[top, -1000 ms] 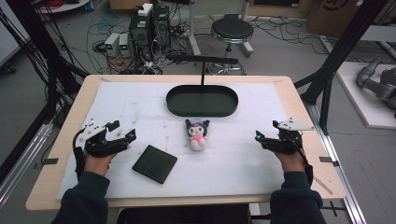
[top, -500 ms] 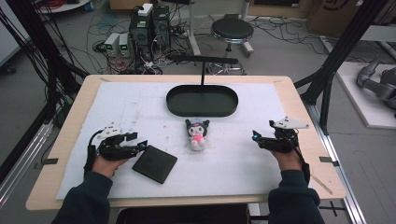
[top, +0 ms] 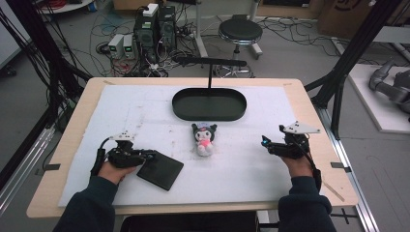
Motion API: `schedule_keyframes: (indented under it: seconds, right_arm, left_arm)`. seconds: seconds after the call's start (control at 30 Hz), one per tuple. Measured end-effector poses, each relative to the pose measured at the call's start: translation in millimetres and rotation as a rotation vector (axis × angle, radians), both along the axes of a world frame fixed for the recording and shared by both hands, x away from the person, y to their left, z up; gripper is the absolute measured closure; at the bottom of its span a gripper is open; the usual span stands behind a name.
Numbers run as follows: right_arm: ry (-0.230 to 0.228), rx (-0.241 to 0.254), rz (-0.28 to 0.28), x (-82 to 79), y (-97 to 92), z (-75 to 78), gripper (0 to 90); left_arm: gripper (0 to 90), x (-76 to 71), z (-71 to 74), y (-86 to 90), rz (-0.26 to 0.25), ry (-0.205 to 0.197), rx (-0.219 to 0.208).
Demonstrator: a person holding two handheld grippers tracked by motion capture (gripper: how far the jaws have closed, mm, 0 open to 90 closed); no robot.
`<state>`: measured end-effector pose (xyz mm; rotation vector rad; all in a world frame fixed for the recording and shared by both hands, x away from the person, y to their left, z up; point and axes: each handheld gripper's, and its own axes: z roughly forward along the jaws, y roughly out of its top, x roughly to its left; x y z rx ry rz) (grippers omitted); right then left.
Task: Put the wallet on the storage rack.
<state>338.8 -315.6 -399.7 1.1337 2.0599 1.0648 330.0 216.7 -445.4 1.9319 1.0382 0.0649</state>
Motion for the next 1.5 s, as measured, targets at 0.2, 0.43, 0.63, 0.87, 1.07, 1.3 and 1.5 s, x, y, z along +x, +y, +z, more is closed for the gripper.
schedule_keyframes:
  seconds: [0.2,0.43,0.63,0.87,1.07,1.3,1.5]
  right_arm:
    - [0.0,-0.001,0.0,0.1,-0.4,0.1,20.6]
    - [-0.001,0.0,-0.002,-0.6,-0.4,0.2,20.6]
    - [0.0,-0.004,-0.006,-0.2,-0.3,-0.3,20.6]
    - [0.002,-0.001,-0.009,-0.1,-0.3,-0.6,20.6]
    - [0.005,-0.004,-0.005,-0.1,0.6,-0.9,20.6]
    - [0.008,-0.003,0.001,0.2,1.9,-1.0,20.6]
    - [0.01,-0.005,0.001,0.0,1.8,-1.1,20.7]
  left_arm:
    - [83.0,-0.4,8.3,2.6,0.027,-0.04,-0.032]
    - [83.5,-5.8,24.9,34.4,0.295,-0.268,-0.127]
    - [83.4,-2.3,14.6,40.8,0.385,-0.166,-0.034]
    - [78.1,4.2,5.8,49.9,0.327,-0.037,0.062]
    - [59.4,7.6,11.4,53.2,0.191,-0.241,0.055]
    - [45.7,19.3,-1.7,42.8,0.108,-0.201,0.091]
    - [55.7,15.6,0.0,40.7,0.119,-0.18,0.136]
